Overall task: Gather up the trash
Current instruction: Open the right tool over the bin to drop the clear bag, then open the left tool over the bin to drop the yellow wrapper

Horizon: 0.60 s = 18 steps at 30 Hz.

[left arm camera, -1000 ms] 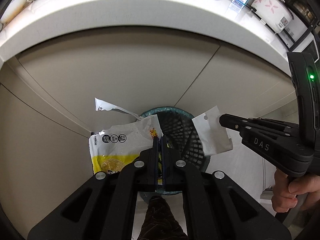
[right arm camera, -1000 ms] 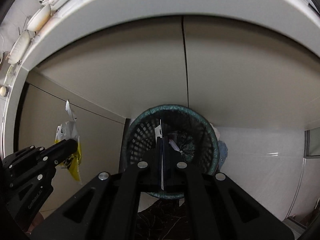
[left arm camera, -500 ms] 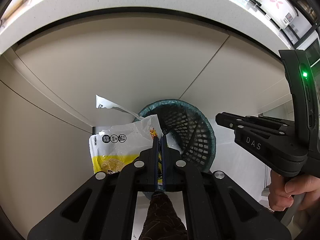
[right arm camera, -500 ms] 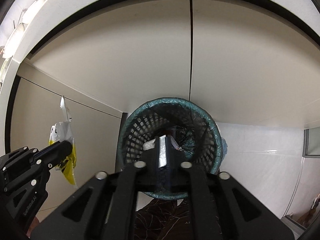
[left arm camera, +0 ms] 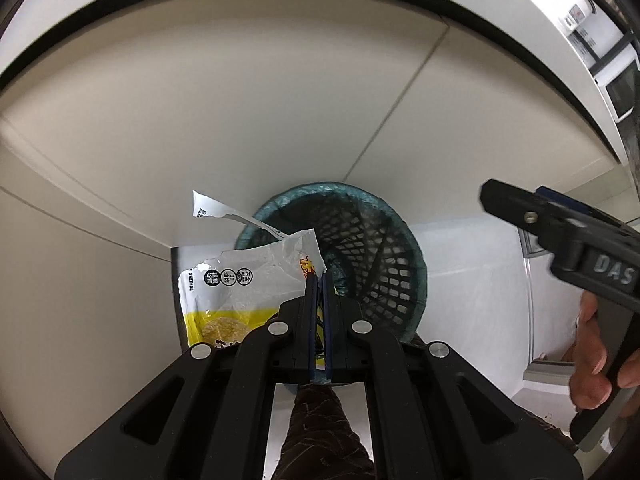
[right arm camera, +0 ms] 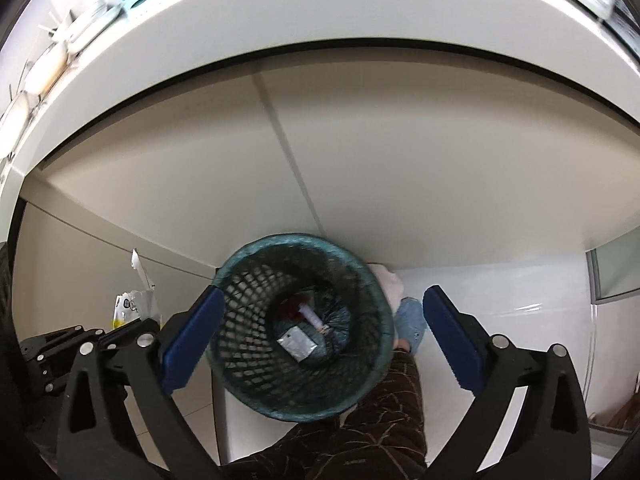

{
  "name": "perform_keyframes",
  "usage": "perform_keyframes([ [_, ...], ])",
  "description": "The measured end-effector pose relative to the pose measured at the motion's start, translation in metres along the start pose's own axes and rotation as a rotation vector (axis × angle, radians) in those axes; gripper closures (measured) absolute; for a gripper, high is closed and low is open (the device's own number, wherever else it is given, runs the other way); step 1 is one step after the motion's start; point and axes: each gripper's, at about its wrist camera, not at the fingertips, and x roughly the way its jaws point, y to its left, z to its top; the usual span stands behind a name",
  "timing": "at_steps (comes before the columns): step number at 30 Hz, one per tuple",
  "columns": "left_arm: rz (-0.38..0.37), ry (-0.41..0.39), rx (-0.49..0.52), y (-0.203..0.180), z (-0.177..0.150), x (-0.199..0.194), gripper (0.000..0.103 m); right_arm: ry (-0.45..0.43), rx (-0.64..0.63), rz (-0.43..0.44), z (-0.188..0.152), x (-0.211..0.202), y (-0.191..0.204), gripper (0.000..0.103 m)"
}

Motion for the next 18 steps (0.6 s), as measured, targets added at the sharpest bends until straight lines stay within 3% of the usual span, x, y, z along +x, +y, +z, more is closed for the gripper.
perform_keyframes([
  [18, -0.033, 0.043, 0.064, -0.041, 0.004, 0.039, 0.098, 0.017, 0.052, -0.056, 0.000, -0.015, -0.072, 0.008],
])
